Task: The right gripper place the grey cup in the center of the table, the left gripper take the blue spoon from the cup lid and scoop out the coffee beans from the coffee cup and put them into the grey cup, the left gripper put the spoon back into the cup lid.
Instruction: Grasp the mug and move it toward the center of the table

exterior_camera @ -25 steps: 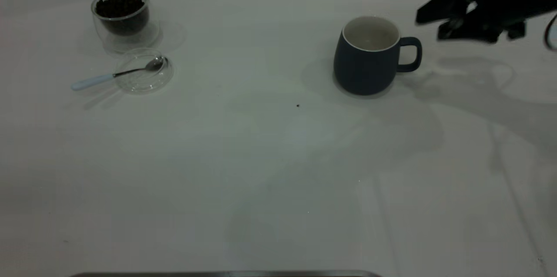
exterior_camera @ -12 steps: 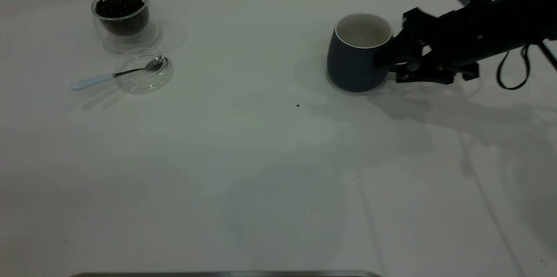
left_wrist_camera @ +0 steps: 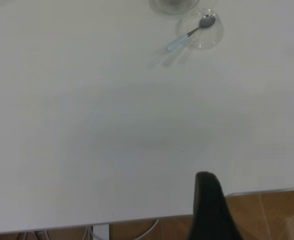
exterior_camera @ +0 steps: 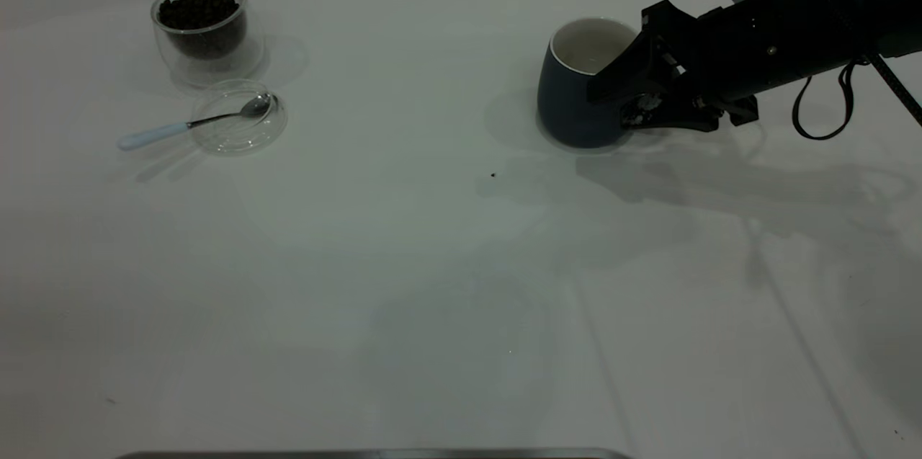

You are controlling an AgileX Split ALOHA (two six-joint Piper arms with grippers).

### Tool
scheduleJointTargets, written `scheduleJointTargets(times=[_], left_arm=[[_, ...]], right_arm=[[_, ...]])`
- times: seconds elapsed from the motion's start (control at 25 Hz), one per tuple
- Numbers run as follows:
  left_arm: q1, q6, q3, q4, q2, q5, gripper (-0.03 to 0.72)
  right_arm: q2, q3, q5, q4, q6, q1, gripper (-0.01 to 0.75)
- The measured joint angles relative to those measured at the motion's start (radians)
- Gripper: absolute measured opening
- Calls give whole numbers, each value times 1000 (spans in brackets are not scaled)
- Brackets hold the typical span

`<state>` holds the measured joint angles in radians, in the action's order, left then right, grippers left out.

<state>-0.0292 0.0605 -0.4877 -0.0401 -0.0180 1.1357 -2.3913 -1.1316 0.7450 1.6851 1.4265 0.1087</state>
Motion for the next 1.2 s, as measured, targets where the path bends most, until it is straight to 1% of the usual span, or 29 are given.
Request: scheduleJointTargets(times=[0.16, 0.32, 0.52, 0.64, 0.84, 0.92, 1.04, 1.2], left_arm=[[0, 0, 0, 0, 0, 0, 537], [0, 0, 0, 0, 0, 0, 537], [0, 0, 0, 0, 0, 0, 537], [0, 0, 0, 0, 0, 0, 537], [0, 0, 0, 0, 0, 0, 537], [0, 0, 0, 0, 0, 0, 537], [0, 0, 0, 0, 0, 0, 537], [0, 0, 0, 0, 0, 0, 537]], right_arm=[[14, -10, 5, -88, -82, -6, 458], [67, -45, -8, -201, -136, -31, 458], [89, -185, -34, -307, -210, -47, 458], [59, -297, -34, -407, -276, -47, 458], [-29, -430, -3, -600, -429, -47, 458], [-56, -454, 29, -655, -476, -47, 458], [-72, -466, 64, -685, -506, -47, 458], [-90, -467, 67, -681, -509, -47, 458]])
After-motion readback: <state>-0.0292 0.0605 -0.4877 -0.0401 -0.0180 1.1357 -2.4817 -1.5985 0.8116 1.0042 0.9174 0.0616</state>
